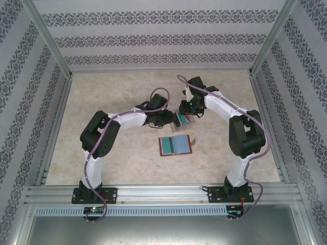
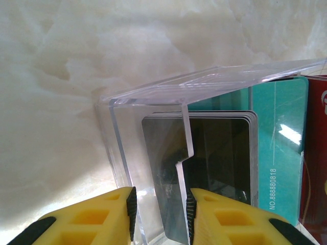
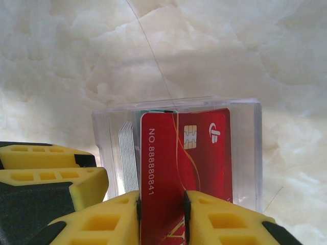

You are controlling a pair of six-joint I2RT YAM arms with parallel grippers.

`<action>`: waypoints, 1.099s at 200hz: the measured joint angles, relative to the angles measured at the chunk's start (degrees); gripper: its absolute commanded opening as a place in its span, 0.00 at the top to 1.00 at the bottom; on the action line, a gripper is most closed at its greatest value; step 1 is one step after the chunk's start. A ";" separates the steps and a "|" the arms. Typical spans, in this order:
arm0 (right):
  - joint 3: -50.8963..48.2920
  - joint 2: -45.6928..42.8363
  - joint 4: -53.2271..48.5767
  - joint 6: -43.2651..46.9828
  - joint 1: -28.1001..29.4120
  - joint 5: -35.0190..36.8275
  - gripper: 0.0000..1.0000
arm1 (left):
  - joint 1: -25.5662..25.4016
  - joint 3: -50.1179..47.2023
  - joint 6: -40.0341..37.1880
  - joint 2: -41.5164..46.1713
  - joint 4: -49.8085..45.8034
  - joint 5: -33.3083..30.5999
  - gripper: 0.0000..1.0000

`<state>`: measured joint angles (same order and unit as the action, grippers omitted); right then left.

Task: Put the credit cards into the card holder

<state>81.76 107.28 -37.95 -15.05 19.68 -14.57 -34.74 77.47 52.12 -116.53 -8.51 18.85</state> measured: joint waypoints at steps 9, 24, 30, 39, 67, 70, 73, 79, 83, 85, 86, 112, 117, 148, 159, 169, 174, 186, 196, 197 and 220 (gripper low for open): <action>0.00 0.00 0.00 0.02 -0.07 0.09 0.80 | 0.00 0.00 0.00 0.00 0.00 0.00 0.66; 0.00 0.00 0.00 0.02 -0.15 0.57 0.81 | 0.00 0.00 0.00 0.00 -0.02 0.00 0.66; 0.00 0.00 0.02 0.04 -0.20 0.66 0.81 | 0.00 0.00 -0.02 0.00 -0.02 0.00 0.66; 0.00 0.00 0.00 0.02 -0.31 0.66 0.81 | 0.00 0.00 0.00 0.00 -0.02 0.02 0.66; 0.00 -0.11 0.00 0.04 -0.35 0.63 0.84 | 0.00 0.00 0.00 0.00 -0.02 0.02 0.67; 0.00 -0.15 0.00 0.04 -0.35 0.63 0.84 | 0.00 0.00 0.00 0.00 0.00 0.02 0.67; 0.00 -0.22 0.00 0.02 -0.35 0.63 0.85 | 0.00 0.00 0.00 0.00 0.00 0.02 0.67; 0.00 -0.33 0.00 0.02 -0.35 0.66 0.86 | 0.00 0.00 0.00 0.00 -0.02 0.02 0.67; 0.00 -0.46 -0.02 0.13 -0.42 0.66 0.86 | 0.00 0.00 0.00 0.00 -0.02 0.02 0.67; 0.00 -0.50 -0.02 0.09 -0.42 0.66 0.86 | 0.00 0.00 0.00 0.00 -0.02 0.00 0.67; 0.00 -0.55 -0.02 0.09 -0.42 0.66 0.86 | 0.00 0.00 0.00 0.00 -0.02 0.02 0.67; 0.00 -1.07 0.00 0.04 -0.90 0.37 0.86 | 0.00 0.00 0.00 0.00 -0.02 0.02 0.66; 0.00 -1.18 0.00 0.00 -1.05 0.17 0.87 | 0.00 0.00 0.00 0.00 -0.02 0.02 0.66; 0.00 -1.55 0.02 -0.04 -1.60 -1.03 0.86 | 0.00 0.00 0.00 0.00 -0.02 0.02 0.66; 0.00 -1.55 0.02 -0.04 -1.77 -1.46 0.86 | 0.00 0.00 0.00 0.00 -0.02 0.02 0.66; -0.02 -1.55 0.00 -0.04 -1.95 -1.79 0.85 | 0.00 0.00 0.00 0.00 -0.02 0.02 0.66; -0.02 -1.55 0.02 -0.04 -1.97 -1.95 0.85 | 0.00 0.00 0.00 0.00 0.00 0.02 0.66; 0.00 -1.55 0.02 -0.04 -2.05 -2.43 0.84 | 0.00 0.00 0.00 0.00 -0.02 0.04 0.67; 0.00 -1.55 0.02 -0.04 -2.10 -2.89 0.86 | 0.00 0.00 0.00 0.00 0.00 0.07 0.66; -0.02 -1.55 0.02 -0.04 -2.12 -2.91 0.86 | 0.00 0.00 0.00 0.00 -0.02 0.07 0.66; -0.02 -1.55 0.02 -0.15 -2.47 -3.56 0.84 | 0.00 0.00 0.00 0.00 -0.02 0.20 0.66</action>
<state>81.73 105.73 -37.93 -15.20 17.21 -18.13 -34.74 77.47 52.12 -116.53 -8.54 19.05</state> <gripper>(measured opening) 0.156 0.335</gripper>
